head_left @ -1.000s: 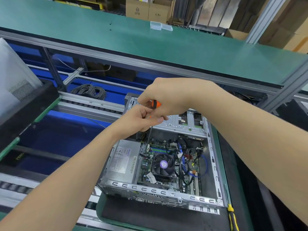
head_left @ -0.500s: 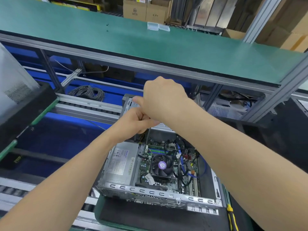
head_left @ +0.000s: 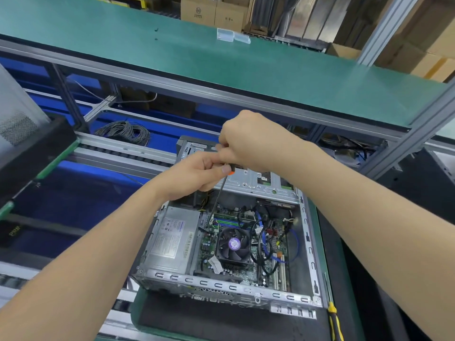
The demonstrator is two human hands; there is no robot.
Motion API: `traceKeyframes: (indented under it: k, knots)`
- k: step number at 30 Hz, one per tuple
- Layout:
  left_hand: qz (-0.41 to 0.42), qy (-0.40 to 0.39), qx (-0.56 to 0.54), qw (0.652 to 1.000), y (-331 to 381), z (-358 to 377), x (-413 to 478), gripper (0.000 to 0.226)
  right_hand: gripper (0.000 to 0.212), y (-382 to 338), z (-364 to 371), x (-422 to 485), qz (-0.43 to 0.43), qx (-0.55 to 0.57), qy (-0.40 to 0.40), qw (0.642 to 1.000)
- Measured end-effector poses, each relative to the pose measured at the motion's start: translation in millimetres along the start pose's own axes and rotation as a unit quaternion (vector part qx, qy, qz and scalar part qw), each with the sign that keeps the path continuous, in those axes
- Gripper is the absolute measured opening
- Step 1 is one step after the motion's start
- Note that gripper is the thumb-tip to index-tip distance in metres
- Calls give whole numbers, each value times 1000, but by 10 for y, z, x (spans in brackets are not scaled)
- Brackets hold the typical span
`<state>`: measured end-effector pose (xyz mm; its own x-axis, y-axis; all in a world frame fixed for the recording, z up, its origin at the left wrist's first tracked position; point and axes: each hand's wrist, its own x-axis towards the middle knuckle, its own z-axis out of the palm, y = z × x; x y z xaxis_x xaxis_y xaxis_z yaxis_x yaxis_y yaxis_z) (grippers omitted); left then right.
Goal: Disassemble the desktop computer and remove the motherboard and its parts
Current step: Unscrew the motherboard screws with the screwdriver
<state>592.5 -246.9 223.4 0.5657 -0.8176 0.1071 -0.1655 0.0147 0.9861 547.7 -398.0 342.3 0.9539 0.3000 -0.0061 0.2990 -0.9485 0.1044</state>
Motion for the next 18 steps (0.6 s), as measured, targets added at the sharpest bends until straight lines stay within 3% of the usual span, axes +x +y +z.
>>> traceKeyframes:
  k: [3,10,13,15,18]
  knots:
    - [10,27,15,999,14,26,20,22,25,57,-36,-16,-41,-9,-36,998]
    - [5,93,14,996,35,136,-89,15,17,26,-132,-25,-190,7,-62,980]
    - [4,127,13,992,-22,204,-143,31,12,14,-117,-29,-251,-6,-51,967]
    - [22,168,8,985,3,278,-192,10,12,1,-95,-31,-264,-8,-23,964]
    - [32,193,5,981,11,313,-232,39,16,-79,-59,-61,-202,67,37,976]
